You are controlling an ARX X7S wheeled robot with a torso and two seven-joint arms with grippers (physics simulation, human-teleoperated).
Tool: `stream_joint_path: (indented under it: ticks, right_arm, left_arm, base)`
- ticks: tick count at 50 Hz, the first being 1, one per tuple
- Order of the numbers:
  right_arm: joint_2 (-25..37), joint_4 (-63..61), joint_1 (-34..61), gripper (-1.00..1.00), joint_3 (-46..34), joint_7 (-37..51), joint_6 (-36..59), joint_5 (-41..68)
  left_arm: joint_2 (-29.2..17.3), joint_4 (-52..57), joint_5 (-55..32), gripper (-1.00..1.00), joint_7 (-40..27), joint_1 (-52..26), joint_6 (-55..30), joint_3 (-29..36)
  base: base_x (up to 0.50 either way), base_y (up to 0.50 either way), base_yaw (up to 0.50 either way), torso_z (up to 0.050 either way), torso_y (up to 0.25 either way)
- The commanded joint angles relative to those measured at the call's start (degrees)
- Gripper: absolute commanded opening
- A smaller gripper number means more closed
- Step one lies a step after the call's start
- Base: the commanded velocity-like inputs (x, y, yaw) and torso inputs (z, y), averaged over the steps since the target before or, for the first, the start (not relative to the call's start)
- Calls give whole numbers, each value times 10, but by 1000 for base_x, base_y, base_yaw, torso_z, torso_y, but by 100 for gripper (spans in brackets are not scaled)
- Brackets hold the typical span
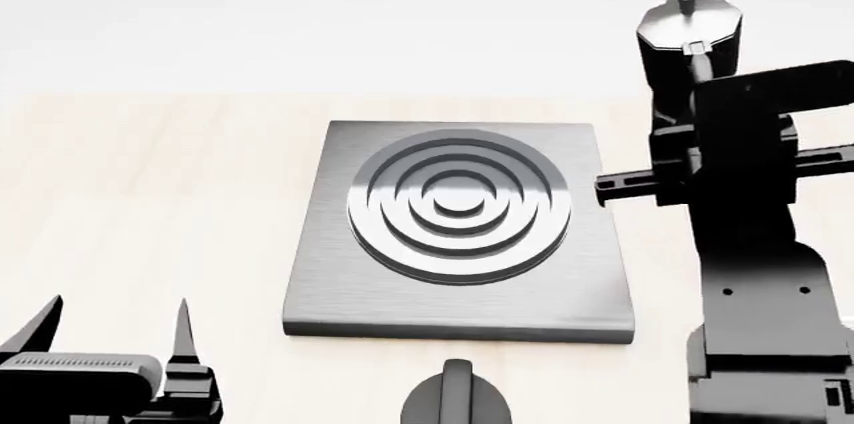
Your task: Put the moka pot on the stove.
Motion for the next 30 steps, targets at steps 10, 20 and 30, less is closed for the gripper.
stream_joint_path:
  ticks: [10,20,30]
  right_arm:
    - [-48,45,80,-100,-22,-10,-78,-2]
    - [-83,206,135,-100,-22,-24,-189,18]
    - [-114,412,212,-100,-16,-41,-308,35]
  left_arm:
    - [-1,0,-12,100,6,6,13,-2]
    - [-4,6,-14,100,4,8,10,-1]
    - [-5,7,-17,100,1,7,9,-1]
  base:
    - [0,0,0,0,0]
    - [0,0,0,0,1]
    - [0,0,0,0,1]
